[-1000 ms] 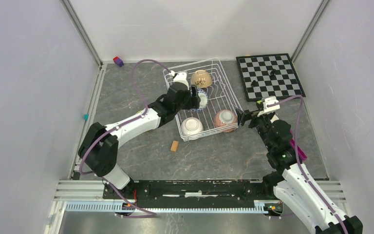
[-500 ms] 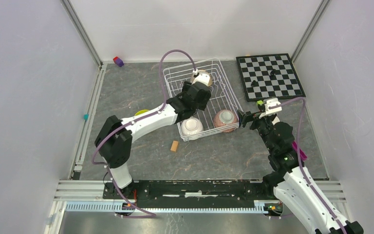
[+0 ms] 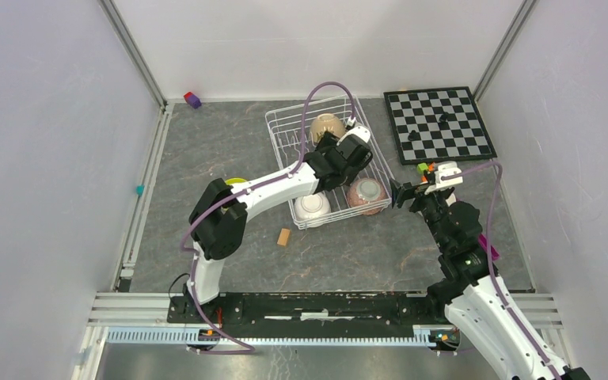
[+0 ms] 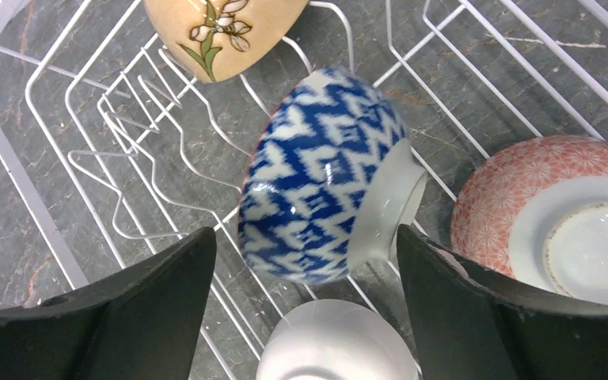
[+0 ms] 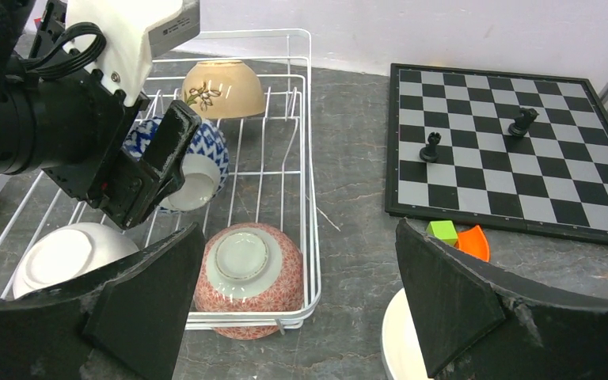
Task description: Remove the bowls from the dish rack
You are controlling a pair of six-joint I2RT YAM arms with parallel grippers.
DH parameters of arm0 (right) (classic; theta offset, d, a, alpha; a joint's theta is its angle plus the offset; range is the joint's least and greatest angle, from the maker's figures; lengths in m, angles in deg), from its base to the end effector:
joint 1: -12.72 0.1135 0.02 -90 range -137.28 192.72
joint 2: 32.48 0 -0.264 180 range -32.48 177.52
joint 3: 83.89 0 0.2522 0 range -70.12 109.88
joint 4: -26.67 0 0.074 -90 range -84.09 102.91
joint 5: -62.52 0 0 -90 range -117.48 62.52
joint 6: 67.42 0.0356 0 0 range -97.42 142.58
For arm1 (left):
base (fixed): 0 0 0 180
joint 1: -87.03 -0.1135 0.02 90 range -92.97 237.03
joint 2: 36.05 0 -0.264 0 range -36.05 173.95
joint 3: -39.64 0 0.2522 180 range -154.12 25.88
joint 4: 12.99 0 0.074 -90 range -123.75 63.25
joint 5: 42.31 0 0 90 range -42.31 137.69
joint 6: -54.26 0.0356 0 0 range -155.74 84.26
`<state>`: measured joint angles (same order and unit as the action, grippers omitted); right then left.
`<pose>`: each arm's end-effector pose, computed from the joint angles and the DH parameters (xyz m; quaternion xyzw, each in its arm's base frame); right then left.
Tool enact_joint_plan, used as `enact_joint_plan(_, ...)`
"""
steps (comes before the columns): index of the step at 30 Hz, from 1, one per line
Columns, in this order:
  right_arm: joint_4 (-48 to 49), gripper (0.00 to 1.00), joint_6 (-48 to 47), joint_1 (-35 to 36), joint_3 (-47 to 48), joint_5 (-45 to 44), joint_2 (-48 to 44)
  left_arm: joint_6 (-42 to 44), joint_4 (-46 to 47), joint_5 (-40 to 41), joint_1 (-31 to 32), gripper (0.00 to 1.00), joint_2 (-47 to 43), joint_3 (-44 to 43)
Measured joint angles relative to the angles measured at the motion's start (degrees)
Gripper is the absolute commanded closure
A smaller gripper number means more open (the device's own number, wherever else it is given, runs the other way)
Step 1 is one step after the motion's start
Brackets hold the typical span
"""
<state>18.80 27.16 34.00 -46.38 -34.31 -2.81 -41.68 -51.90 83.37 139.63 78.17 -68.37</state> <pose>0.1411 0.0504 0.2785 -0.0609 0.7047 0.1168 0.6972 0.2908 -0.3462 0.2541 0.2411 0.8542 0.0694 0.4554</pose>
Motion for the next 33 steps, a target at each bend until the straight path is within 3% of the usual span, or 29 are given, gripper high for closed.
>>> enact_joint_plan(6,-0.46,0.03,-0.02,0.00,0.00,-0.55,-0.24,-0.31,-4.85,-4.72,0.02,0.03,0.44,-3.45)
enact_joint_plan(16,-0.90,0.03,-0.13,0.00,0.00,-0.87,-1.01,-1.09,-7.80,-11.98,-0.11,0.12,0.94,-5.33)
enact_joint_plan(23,-1.14,0.03,-0.22,0.00,0.02,-1.03,-1.25,-2.45,-9.03,-12.37,-0.22,0.21,2.51,-5.55)
enact_joint_plan(33,-1.31,0.03,-0.22,0.00,0.02,-1.03,-1.38,-11.08,-9.38,-12.41,-5.33,0.24,2.45,-3.63)
